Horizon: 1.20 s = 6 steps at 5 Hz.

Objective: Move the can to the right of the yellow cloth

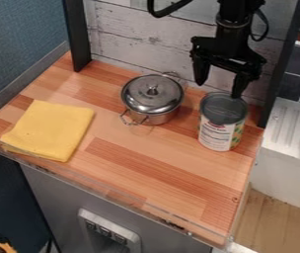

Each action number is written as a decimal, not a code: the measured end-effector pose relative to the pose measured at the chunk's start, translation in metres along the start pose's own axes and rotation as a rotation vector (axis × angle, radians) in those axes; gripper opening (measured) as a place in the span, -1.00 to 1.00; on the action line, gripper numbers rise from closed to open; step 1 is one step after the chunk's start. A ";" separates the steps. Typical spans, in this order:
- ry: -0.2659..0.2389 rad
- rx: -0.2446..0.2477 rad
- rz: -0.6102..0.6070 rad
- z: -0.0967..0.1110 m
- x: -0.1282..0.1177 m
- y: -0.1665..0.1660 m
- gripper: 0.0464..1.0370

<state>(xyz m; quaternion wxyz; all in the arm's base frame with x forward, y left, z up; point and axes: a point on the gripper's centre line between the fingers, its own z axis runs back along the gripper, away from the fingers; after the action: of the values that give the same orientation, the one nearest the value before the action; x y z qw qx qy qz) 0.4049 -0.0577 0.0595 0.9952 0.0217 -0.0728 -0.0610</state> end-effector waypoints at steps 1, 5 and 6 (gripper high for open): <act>0.004 0.043 -0.049 0.005 0.002 0.003 0.92; 0.044 -0.003 -0.107 0.011 0.004 -0.005 0.92; 0.021 -0.005 -0.084 0.005 0.004 -0.006 0.92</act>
<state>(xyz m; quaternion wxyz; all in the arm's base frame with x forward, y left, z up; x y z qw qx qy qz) 0.4076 -0.0639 0.0644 0.9926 0.0229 -0.0612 -0.1026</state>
